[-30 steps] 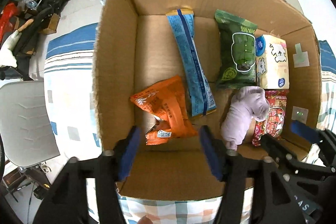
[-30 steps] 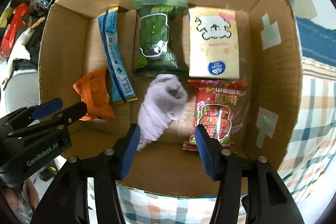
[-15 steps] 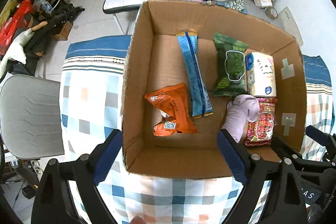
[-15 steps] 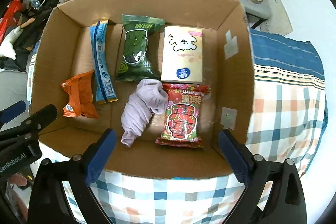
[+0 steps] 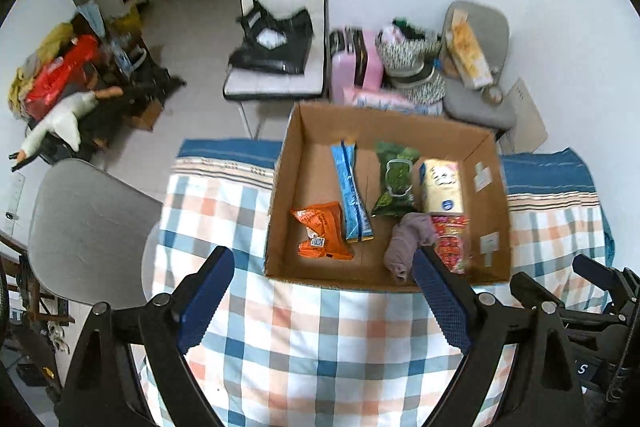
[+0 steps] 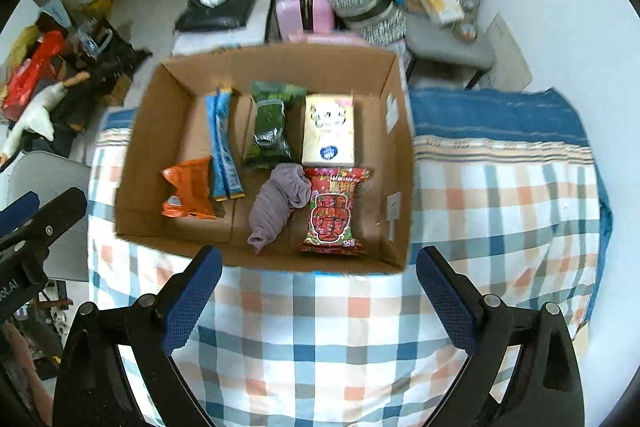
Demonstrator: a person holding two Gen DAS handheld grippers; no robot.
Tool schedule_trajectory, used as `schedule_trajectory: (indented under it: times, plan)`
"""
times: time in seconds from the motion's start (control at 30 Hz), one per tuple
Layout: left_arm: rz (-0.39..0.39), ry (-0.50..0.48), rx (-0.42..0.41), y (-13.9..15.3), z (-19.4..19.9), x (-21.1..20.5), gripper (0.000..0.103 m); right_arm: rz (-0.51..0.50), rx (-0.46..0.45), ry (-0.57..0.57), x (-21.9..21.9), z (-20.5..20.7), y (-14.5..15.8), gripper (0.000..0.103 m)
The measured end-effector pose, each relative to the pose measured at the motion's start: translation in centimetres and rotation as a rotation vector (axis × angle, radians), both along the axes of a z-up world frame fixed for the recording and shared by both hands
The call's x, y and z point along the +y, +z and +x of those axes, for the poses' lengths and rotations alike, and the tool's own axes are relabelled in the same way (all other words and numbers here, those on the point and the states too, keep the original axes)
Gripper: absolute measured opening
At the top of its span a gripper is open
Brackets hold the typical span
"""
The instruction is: Organize soft objects
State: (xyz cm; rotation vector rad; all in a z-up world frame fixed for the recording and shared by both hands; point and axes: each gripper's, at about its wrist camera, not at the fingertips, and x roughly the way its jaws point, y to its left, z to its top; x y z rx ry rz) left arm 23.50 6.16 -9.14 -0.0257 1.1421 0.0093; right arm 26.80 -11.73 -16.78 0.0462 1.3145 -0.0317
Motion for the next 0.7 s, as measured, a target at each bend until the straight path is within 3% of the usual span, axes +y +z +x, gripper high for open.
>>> schedule_trajectory:
  times: [0.27, 0.7]
  plan:
    - [0.014, 0.01, -0.115, 5.7, -5.6, 0.0, 0.092, -0.006, -0.179, 0.018, -1.0, -6.7, 8.4, 0.099]
    - [-0.007, 0.024, -0.198, 11.3, -12.5, -0.1, 0.092, 0.048, -0.29, 0.052, -1.3, -14.4, 16.6, 0.099]
